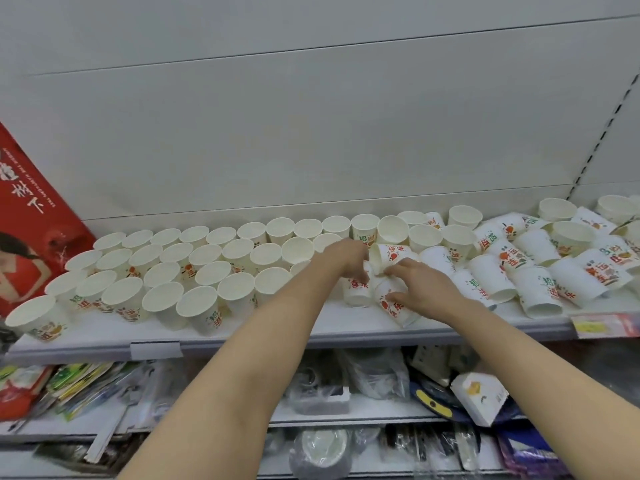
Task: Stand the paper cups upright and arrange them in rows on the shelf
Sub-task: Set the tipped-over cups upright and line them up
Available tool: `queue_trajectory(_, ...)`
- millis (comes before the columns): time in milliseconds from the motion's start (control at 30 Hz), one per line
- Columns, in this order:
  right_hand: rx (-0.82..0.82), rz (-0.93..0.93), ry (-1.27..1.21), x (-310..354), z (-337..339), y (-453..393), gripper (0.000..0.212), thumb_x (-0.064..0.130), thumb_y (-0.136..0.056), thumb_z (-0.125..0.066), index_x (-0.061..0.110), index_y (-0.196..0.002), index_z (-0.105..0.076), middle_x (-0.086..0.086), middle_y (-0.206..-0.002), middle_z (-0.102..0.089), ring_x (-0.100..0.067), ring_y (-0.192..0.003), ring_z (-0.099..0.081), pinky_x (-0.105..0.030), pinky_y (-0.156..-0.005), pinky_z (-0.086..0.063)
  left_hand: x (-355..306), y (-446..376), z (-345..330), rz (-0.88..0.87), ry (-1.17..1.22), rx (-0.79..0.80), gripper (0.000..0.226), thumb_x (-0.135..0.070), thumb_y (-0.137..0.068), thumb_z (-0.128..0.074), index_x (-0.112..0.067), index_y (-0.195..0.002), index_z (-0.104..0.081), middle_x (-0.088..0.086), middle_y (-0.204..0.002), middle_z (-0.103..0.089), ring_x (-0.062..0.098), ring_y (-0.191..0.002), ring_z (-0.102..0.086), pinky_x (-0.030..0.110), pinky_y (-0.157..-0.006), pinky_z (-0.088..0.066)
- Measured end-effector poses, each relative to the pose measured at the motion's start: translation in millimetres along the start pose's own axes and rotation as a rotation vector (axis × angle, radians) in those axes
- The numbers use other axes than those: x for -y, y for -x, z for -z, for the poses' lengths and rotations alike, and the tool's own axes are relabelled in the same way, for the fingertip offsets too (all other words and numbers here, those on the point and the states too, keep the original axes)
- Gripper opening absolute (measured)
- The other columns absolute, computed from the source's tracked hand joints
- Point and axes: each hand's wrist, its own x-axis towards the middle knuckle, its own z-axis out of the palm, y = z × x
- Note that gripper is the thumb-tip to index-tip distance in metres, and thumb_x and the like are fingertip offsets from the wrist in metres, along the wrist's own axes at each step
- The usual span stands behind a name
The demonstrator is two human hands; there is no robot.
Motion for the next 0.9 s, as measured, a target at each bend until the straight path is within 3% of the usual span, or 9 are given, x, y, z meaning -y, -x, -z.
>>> queue_trajectory(100, 0.025, 0.026, -0.003, -5.0, 0.0, 0.6, 0.054, 0.048, -0.084, -0.061, 0.030, -0.133, -0.047, 0.006, -0.130, -0.048, -0.016, -0.114, -0.050, -0.034, -0.087, -0.047, -4.2, 7.7, 0.0, 0.028, 0.106, -0.079, 0.022, -0.024, -0.078, -0.075, -0.019, -0.099, -0.070, 0.000, -0.097, -0.071, 0.018, -0.089, -0.065, 0.030, -0.070, -0.050)
queue_trajectory(233, 0.028, 0.042, -0.088, -9.1, 3.9, -1.0, 0.048, 0.042, -0.082, -0.066, 0.028, -0.127, -0.053, 0.007, -0.127, -0.049, -0.016, -0.107, -0.053, -0.032, -0.085, -0.046, 6.2, 26.4, -3.6, 0.106, 0.217, -0.201, 0.009, -0.025, -0.077, -0.074, -0.026, -0.085, -0.072, -0.006, -0.089, -0.071, 0.014, -0.085, -0.063, 0.029, -0.069, -0.051)
queue_trajectory(400, -0.004, 0.057, -0.289, -9.2, 15.2, -7.4, 0.016, 0.028, -0.079, -0.071, 0.020, -0.089, -0.064, 0.006, -0.095, -0.061, -0.014, -0.086, -0.057, -0.029, -0.073, -0.047, 14.6, 46.6, -11.4, 0.192, 0.242, -0.274, 0.007, -0.023, -0.077, -0.072, -0.028, -0.075, -0.068, -0.009, -0.081, -0.069, 0.014, -0.083, -0.063, 0.026, -0.062, -0.045)
queue_trajectory(533, -0.009, 0.084, -0.458, -9.7, 24.5, -5.2, 0.007, 0.019, -0.078, -0.073, 0.015, -0.076, -0.068, 0.005, -0.080, -0.066, -0.012, -0.076, -0.058, -0.031, -0.070, -0.050, 9.3, 52.3, -18.2, 0.248, 0.174, -0.291, 0.006, -0.024, -0.081, -0.071, -0.026, -0.086, -0.071, -0.004, -0.091, -0.071, 0.019, -0.091, -0.065, 0.031, -0.069, -0.051)
queue_trajectory(667, -0.072, 0.149, -0.487, -9.7, 20.0, 1.7, 0.006, 0.021, -0.080, -0.073, 0.018, -0.077, -0.069, 0.009, -0.080, -0.065, -0.006, -0.077, -0.058, -0.023, -0.071, -0.047, -2.0, 59.8, -19.3, 0.183, 0.178, -0.408, 0.038, -0.032, -0.079, -0.078, -0.030, -0.115, -0.066, -0.009, -0.119, -0.062, 0.013, -0.098, -0.059, 0.033, -0.081, -0.050)
queue_trajectory(767, -0.117, 0.200, -0.495, -7.3, 12.1, 6.4, 0.006, 0.023, -0.081, -0.072, 0.022, -0.077, -0.068, 0.009, -0.082, -0.064, -0.006, -0.077, -0.056, -0.023, -0.072, -0.047, -22.0, 69.6, -17.6, 0.011, 0.236, -0.358, 0.037, -0.038, -0.077, -0.079, -0.033, -0.112, -0.068, -0.014, -0.112, -0.060, 0.006, -0.083, -0.048, 0.024, -0.073, -0.041)
queue_trajectory(900, -0.164, 0.248, -0.499, -8.2, 2.5, 8.7, 0.007, 0.029, -0.081, -0.072, 0.025, -0.080, -0.066, 0.010, -0.084, -0.062, -0.005, -0.074, -0.056, -0.025, -0.071, -0.048, -35.0, 74.6, -21.5, 0.003, 0.253, -0.309, 0.014, -0.038, -0.082, -0.074, -0.029, -0.093, -0.073, -0.013, -0.091, -0.065, 0.007, -0.079, -0.055, 0.027, -0.068, -0.046)
